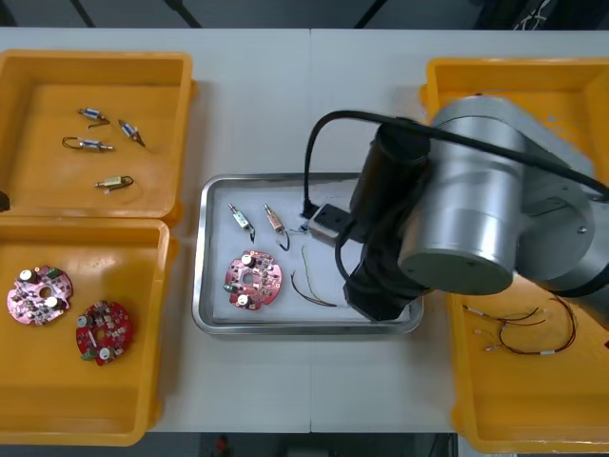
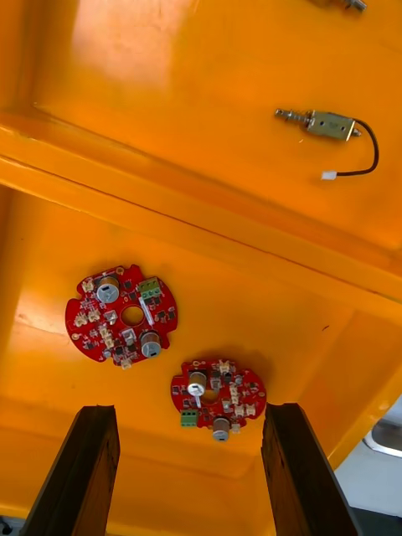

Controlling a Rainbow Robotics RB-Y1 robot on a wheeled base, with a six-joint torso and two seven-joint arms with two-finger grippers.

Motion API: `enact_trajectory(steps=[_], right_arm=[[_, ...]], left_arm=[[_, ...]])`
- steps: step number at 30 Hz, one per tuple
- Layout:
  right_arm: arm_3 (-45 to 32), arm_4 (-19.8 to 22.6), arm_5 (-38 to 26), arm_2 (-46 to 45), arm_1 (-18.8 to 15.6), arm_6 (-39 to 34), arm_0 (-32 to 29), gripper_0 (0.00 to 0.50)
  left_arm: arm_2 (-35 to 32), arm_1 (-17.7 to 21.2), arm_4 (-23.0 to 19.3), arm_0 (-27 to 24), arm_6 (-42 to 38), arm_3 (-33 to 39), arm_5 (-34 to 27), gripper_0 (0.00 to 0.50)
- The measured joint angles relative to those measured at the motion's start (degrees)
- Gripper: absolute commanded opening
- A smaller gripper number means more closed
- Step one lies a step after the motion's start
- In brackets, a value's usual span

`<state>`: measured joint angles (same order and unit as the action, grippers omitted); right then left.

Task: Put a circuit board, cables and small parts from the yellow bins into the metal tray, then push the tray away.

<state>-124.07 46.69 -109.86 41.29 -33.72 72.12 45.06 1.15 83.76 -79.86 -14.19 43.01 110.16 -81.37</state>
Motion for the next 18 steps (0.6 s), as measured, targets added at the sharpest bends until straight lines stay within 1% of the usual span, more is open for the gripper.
enact_trajectory(steps=[3,6,8,14,18], right_arm=[[2.33,-0.96,0.13,3.16,1.80,6.18,1.22,0.500],[4.27,-2.33,1.80,6.17,3.38,10.32,2.06,0.500],[4.93,-4.00,3.23,8.19,4.11,12.06,2.38,0.500],[5.22,-9.33,6.76,14.58,5.12,17.57,2.63,0.500],[5.24,-12.02,8.35,18.56,5.35,17.67,2.67,0.500]], left_arm=[[-0.71,0.02,0.55,3.32,2.25,1.53,2.29,0.500],[-0.71,0.02,2.57,5.37,2.71,4.06,3.73,0.500],[-0.71,0.04,3.22,6.35,2.71,5.69,4.07,0.500],[-0.71,0.21,3.34,8.18,2.71,8.48,4.32,0.500],[-0.71,0.74,3.84,8.81,2.71,9.33,4.34,0.500]])
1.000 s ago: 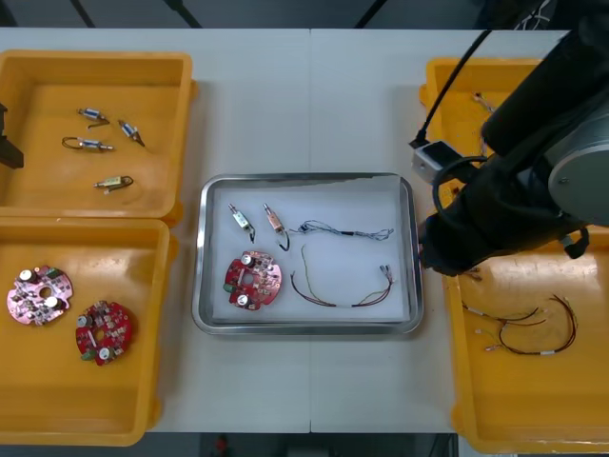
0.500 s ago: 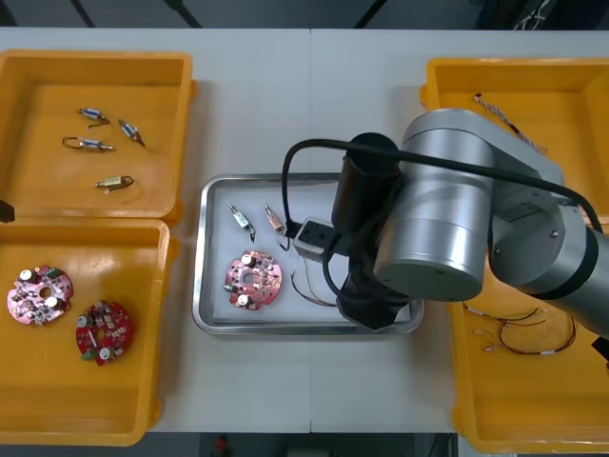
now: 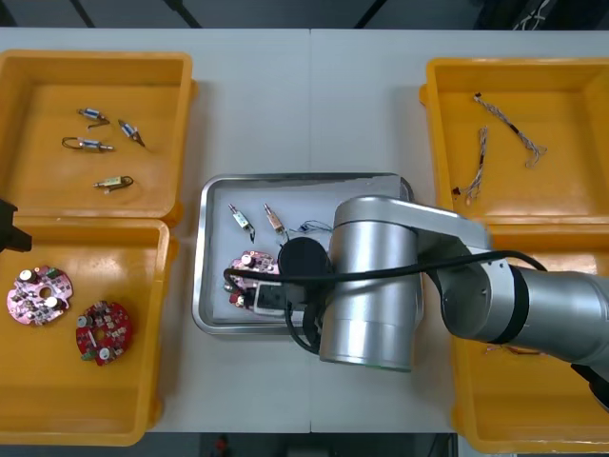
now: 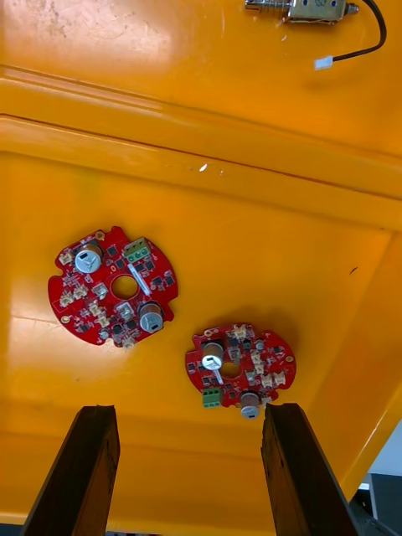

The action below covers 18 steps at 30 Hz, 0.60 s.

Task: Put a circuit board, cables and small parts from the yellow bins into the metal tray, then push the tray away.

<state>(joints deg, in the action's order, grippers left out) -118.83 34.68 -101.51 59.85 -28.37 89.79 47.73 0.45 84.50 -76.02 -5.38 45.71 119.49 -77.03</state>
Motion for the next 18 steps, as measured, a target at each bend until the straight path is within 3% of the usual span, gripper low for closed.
enact_trajectory(steps=[10,18], right_arm=[[4.93,-3.62,1.57,4.71,3.38,0.00,0.03,0.500],[8.76,-5.45,1.92,4.93,6.63,0.00,0.03,0.500]], left_arm=[[0.00,0.41,4.19,0.86,0.00,0.28,0.50,0.500],[0.00,0.38,4.69,0.86,0.00,0.60,0.77,0.500]])
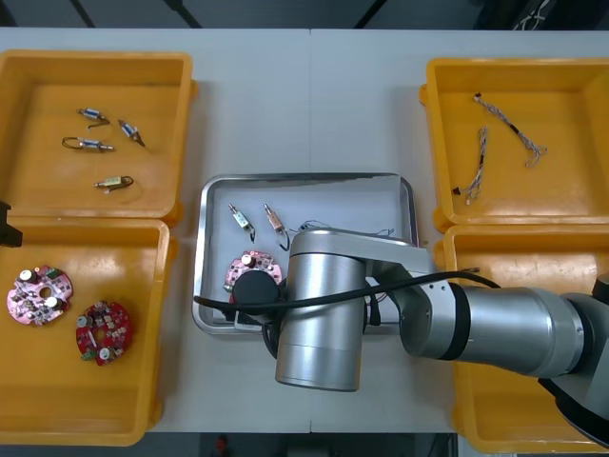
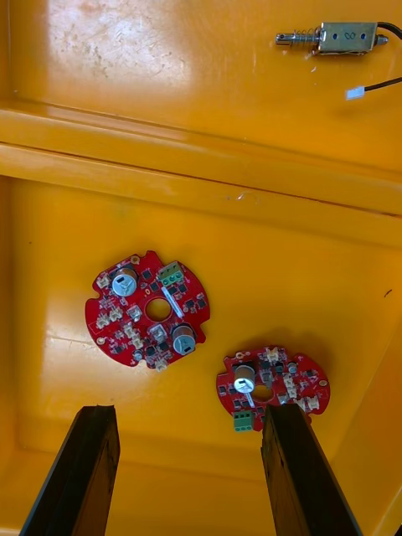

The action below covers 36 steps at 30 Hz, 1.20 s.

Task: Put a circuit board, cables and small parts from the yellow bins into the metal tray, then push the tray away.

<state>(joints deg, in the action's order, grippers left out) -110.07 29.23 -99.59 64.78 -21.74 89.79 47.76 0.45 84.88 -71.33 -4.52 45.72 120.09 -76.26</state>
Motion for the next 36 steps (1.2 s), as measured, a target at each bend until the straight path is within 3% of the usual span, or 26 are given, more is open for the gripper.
enact_trajectory(steps=[7,20,21,22,23,25,26,29,36], right_arm=[[0.38,-2.92,1.12,1.74,0.16,0.00,-0.21,0.500],[1.03,-3.62,2.82,2.23,0.16,0.06,-1.63,0.500],[1.04,-3.62,2.91,2.24,0.16,0.07,-1.66,0.452],[1.04,-3.62,3.06,2.26,0.16,0.08,-1.68,0.349],[1.04,-3.63,3.13,2.29,0.16,0.08,-1.69,0.302],[1.04,-3.65,3.17,2.37,0.16,0.08,-1.75,0.120],[1.04,-3.68,3.22,2.40,0.16,0.08,-1.78,0.071],[1.04,-3.98,3.53,2.58,0.19,0.10,-1.87,0.000],[1.04,-4.36,3.76,2.65,0.31,0.19,-1.91,0.000]], left_arm=[[0.00,-0.15,0.77,0.00,0.00,0.08,0.00,0.500],[0.00,-0.17,0.88,0.00,0.00,0.12,0.00,0.500],[0.00,-0.17,0.88,0.00,0.00,0.12,0.00,0.500],[0.00,-0.17,0.88,0.00,0.00,0.12,0.00,0.500],[0.00,-0.17,0.88,0.00,0.00,0.12,0.00,0.500],[0.00,-0.18,0.88,0.00,0.00,0.12,0.00,0.500],[0.00,-0.18,0.88,0.00,0.00,0.12,0.00,0.500],[0.00,-0.18,0.89,0.00,0.00,0.12,0.00,0.500],[0.00,-0.18,0.89,0.00,0.00,0.13,0.00,0.500]])
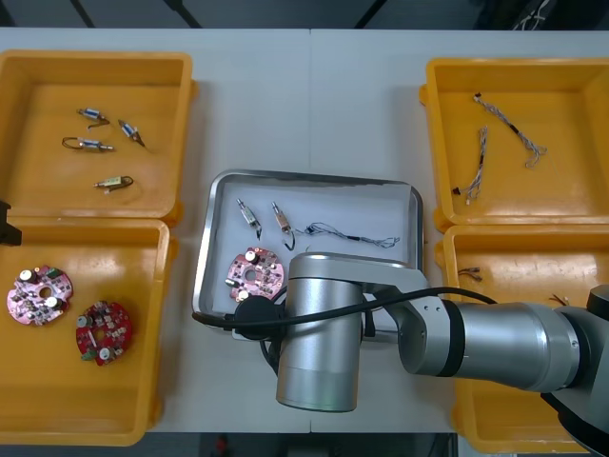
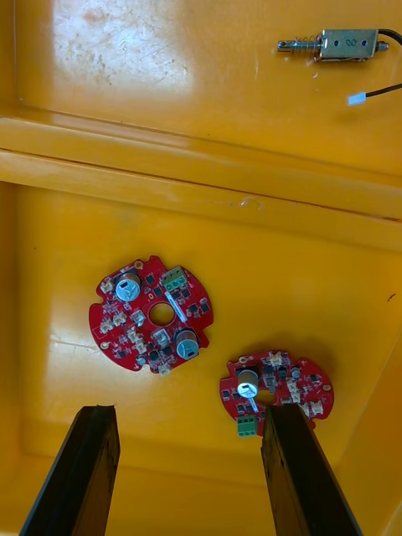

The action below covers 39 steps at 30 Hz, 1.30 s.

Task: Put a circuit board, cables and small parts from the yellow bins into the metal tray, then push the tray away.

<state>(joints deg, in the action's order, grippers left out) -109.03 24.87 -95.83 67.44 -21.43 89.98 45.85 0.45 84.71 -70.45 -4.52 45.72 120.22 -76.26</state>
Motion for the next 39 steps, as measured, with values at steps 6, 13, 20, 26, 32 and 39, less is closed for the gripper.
enact_trajectory(steps=[6,13,20,26,32,39], right_arm=[[0.00,-2.89,0.02,0.01,-0.02,0.01,-0.01,0.000],[0.06,-3.74,0.22,0.02,-0.49,3.39,1.09,0.000],[0.16,-3.77,1.01,0.29,-1.56,3.39,5.21,0.000],[0.18,-4.16,2.29,0.35,-3.18,3.39,7.83,0.000],[2.24,-4.52,4.36,0.36,-4.38,3.41,10.39,0.000],[10.13,-4.52,11.44,0.36,-4.38,3.66,13.60,0.000]], left_arm=[[0.00,0.00,0.00,0.00,0.00,0.00,0.00,0.500],[0.00,0.00,0.00,0.00,0.00,0.00,0.00,0.500],[0.00,0.00,0.01,0.00,0.00,0.01,0.00,0.500],[0.00,0.00,0.01,0.00,0.00,0.01,0.00,0.500],[0.00,0.00,0.01,0.00,0.00,0.02,0.00,0.500],[0.00,0.00,0.01,0.00,0.00,0.02,0.00,0.500]])
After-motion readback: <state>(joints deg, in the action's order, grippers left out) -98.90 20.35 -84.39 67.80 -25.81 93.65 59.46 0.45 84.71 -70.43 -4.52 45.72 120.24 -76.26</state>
